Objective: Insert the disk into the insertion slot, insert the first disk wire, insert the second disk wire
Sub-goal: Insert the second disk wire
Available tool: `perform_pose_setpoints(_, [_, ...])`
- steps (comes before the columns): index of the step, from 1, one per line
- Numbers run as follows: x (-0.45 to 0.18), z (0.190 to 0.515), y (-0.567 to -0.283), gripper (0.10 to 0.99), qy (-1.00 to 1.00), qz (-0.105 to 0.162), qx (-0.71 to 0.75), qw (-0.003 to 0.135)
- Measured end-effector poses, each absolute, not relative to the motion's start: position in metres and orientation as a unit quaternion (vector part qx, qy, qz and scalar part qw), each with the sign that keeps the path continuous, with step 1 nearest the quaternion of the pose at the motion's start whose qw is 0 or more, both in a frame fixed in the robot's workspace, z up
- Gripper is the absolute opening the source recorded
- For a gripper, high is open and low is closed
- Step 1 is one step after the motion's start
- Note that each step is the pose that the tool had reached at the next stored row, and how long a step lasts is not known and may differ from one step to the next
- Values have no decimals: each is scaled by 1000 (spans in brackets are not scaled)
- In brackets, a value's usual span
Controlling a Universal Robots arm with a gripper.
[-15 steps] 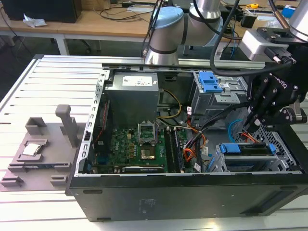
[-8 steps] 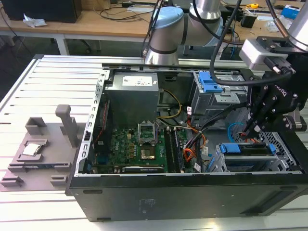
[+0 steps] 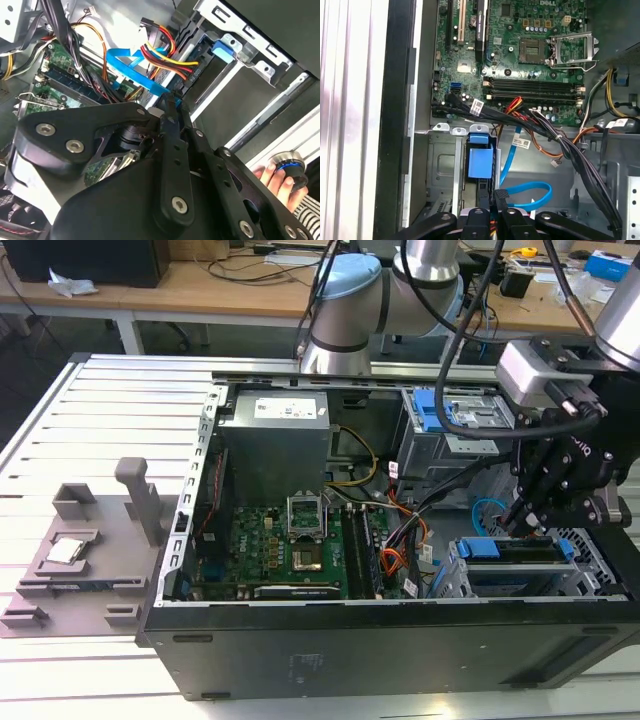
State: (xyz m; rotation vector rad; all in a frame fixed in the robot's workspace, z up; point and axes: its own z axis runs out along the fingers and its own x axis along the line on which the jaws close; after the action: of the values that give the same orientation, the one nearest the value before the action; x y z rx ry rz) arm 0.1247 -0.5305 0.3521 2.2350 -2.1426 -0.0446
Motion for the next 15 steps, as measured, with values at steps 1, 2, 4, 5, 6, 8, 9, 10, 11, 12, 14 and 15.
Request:
perform_pose_setpoints(1, [125, 351, -531, 161, -692, -14, 722, 23])
perform_pose_setpoints(2, [125, 350, -531, 161, -692, -14, 722, 23])
perform_pose_setpoints(4, [126, 348, -531, 161, -692, -14, 722, 23])
perform_pose_setpoints(5, [126, 348, -531, 161, -692, -14, 722, 23])
perform_pose_setpoints(6, [126, 347, -531, 161, -692, -14, 722, 23])
perform_pose_setpoints(8, [127, 346, -532, 161, -692, -14, 722, 23])
perform_pose_setpoints(9, [127, 346, -532, 161, -692, -14, 722, 23])
perform_pose_setpoints(10, [127, 345, -532, 161, -692, -14, 722, 23])
perform_pose_setpoints(11, [127, 345, -532, 161, -692, -14, 722, 23])
perform_pose_setpoints(12, [127, 345, -532, 161, -692, -14, 722, 23])
perform_pose_setpoints(14, [127, 345, -533, 161, -692, -14, 722, 23])
perform_pose_setpoints(15, [127, 344, -533, 161, -692, -14, 722, 23])
